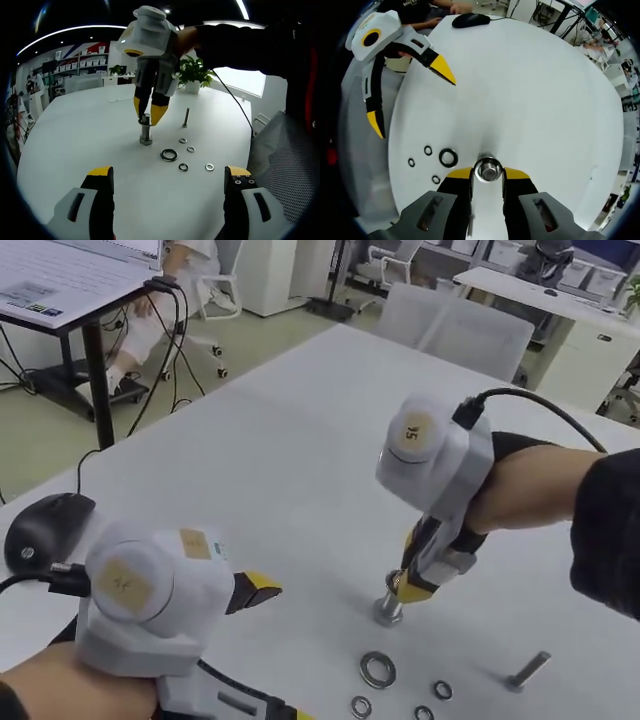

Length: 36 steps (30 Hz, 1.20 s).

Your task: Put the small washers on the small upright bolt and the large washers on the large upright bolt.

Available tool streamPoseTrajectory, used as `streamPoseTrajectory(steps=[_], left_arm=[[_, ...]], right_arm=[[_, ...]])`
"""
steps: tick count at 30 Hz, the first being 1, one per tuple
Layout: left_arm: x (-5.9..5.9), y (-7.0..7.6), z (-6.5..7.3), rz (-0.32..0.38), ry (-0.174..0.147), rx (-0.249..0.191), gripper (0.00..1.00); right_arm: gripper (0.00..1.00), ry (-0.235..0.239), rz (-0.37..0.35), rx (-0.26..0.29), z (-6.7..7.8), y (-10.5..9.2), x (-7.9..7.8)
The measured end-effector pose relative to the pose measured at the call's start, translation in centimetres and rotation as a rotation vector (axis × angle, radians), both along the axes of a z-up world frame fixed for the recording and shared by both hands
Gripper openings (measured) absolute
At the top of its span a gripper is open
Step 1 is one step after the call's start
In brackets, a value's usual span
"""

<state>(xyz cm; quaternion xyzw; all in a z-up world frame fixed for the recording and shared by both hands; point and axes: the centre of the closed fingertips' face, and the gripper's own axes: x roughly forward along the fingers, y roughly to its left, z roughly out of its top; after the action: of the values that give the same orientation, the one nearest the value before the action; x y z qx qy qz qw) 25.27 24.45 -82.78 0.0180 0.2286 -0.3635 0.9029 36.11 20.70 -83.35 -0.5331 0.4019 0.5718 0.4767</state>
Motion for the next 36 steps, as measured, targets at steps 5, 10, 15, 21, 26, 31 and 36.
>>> streamPoseTrajectory(steps=[5,10,15,21,26,31,36], left_arm=[[0.0,-0.1,-0.1,-0.001,0.004,-0.001,0.91],[0.0,0.0,-0.1,-0.002,0.006,-0.001,0.91],[0.0,0.0,-0.2,-0.001,0.010,-0.001,0.91],[0.0,0.1,-0.3,-0.001,0.013,0.002,0.91],[-0.1,0.2,-0.5,0.002,0.018,0.001,0.91],[-0.1,0.1,-0.5,0.001,0.020,0.001,0.91],[-0.1,0.0,-0.5,-0.001,0.019,0.002,0.91]], right_arm=[[0.23,0.000,-0.005,-0.006,-1.1,0.0,0.2],[0.23,0.003,-0.010,-0.011,-2.0,-0.1,0.2],[0.23,0.003,-0.015,-0.010,-2.7,0.1,0.3],[0.23,0.001,-0.013,-0.014,-3.4,0.1,0.3],[0.23,0.008,-0.014,-0.010,-3.6,0.3,0.2],[0.23,0.009,-0.010,-0.006,-3.6,0.4,0.1],[0.24,0.008,-0.008,-0.004,-3.6,0.4,0.2]])
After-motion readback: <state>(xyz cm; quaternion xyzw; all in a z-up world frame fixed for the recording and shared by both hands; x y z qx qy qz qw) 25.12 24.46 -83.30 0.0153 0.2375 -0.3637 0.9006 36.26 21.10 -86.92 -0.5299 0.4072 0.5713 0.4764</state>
